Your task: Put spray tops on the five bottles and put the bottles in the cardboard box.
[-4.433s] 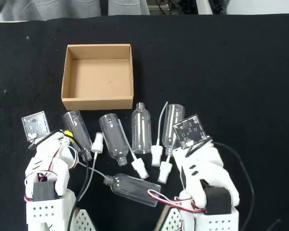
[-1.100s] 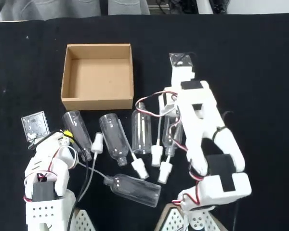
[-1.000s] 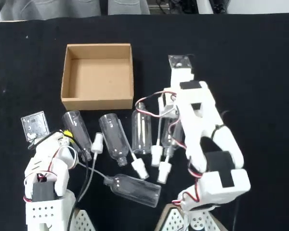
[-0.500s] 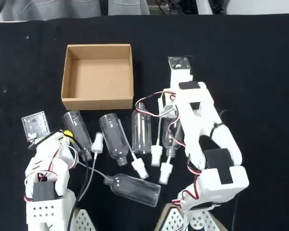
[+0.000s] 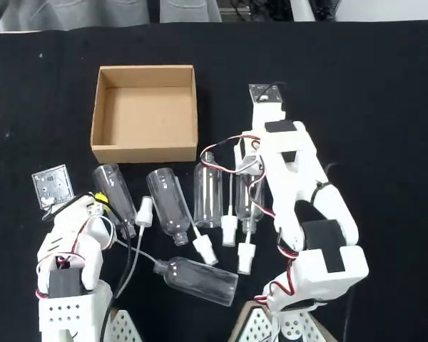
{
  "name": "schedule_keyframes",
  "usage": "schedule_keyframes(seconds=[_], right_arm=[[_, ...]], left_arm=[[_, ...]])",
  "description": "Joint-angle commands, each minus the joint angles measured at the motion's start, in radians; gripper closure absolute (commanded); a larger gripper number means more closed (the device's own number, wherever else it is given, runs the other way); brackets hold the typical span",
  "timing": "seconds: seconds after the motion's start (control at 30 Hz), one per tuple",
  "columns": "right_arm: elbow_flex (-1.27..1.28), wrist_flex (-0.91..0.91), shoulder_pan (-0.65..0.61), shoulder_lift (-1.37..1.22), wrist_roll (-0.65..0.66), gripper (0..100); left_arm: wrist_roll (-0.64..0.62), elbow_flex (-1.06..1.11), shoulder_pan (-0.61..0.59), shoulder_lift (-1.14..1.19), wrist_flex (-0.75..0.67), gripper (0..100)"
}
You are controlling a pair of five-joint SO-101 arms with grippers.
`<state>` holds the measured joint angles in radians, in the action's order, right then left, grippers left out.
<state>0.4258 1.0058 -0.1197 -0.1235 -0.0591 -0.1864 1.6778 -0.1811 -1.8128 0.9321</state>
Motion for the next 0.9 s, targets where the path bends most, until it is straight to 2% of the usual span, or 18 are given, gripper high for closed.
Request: schedule_keyframes(seconds=[0.0, 0.33, 0.47, 0.87], right_arm=[[-0.07, -0.011, 0.025, 0.064, -0.008, 98.5], [-0.07, -0.011, 0.026, 0.127, -0.015, 98.5], [-0.07, -0.009, 0.034, 0.156, -0.126, 98.5], [-0.07, 0.017, 0.206, 0.239, -0.265, 98.4]], left_arm=[[0.005, 0.022, -0.008, -0.008, 0.005, 94], [0.005, 0.022, -0.008, -0.008, 0.005, 94], [0.005, 0.022, -0.008, -0.008, 0.005, 94], [0.005, 0.022, -0.008, -0.008, 0.005, 94]])
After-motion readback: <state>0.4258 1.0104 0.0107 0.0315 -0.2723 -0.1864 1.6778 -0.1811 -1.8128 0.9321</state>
